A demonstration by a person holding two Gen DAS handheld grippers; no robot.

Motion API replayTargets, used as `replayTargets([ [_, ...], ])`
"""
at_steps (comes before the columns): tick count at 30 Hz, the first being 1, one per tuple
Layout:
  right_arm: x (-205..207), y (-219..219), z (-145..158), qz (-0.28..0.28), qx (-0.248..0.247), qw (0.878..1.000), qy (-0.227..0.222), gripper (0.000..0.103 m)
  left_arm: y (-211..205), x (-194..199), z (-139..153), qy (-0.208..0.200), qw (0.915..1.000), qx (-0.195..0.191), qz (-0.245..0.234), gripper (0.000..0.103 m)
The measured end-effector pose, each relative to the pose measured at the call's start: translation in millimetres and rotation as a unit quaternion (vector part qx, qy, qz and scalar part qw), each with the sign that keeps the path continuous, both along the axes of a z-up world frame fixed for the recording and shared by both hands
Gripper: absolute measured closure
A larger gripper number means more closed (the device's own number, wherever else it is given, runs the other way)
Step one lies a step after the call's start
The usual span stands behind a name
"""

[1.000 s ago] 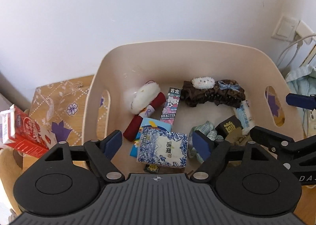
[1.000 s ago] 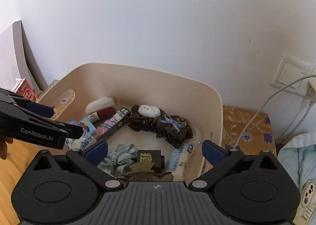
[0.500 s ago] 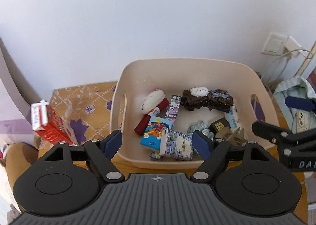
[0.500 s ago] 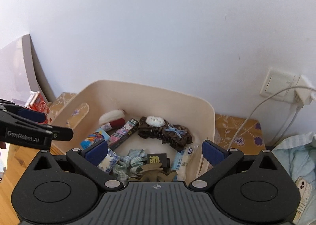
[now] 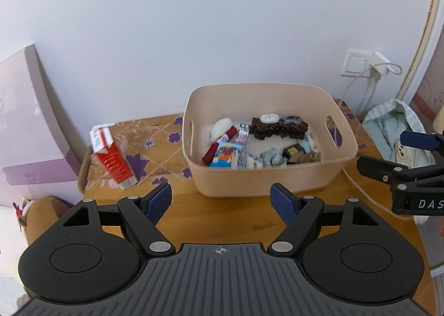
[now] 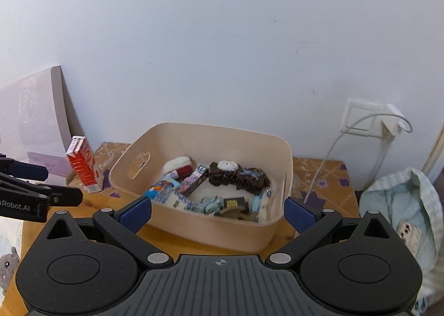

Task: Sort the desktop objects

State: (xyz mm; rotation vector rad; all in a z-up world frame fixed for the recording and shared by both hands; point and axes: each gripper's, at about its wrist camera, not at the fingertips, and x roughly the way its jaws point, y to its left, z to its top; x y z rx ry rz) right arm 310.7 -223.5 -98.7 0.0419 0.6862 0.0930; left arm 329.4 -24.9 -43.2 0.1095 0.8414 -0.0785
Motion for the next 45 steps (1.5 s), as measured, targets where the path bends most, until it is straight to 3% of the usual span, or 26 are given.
replayTargets([
  [21, -174.3, 34.3, 47.0, -0.001, -0.014, 0.999, -0.033, 0.000, 7.2, -173.4, 35.2, -0.037, 0.9991, -0.017, 0.008, 0.023],
  [33, -256.4, 48.0, 53.8, 0.002, -0.015, 0.999, -0.040, 0.000, 7.1, -267.3, 46.9, -0.054, 0.9984, -0.013, 0.011, 0.023],
  [45, -320.2, 59.4, 57.0, 0.001, -0.011, 0.999, -0.045, 0.000, 6.3, -336.3, 48.4, -0.054, 0.9985, -0.012, 0.003, 0.023],
])
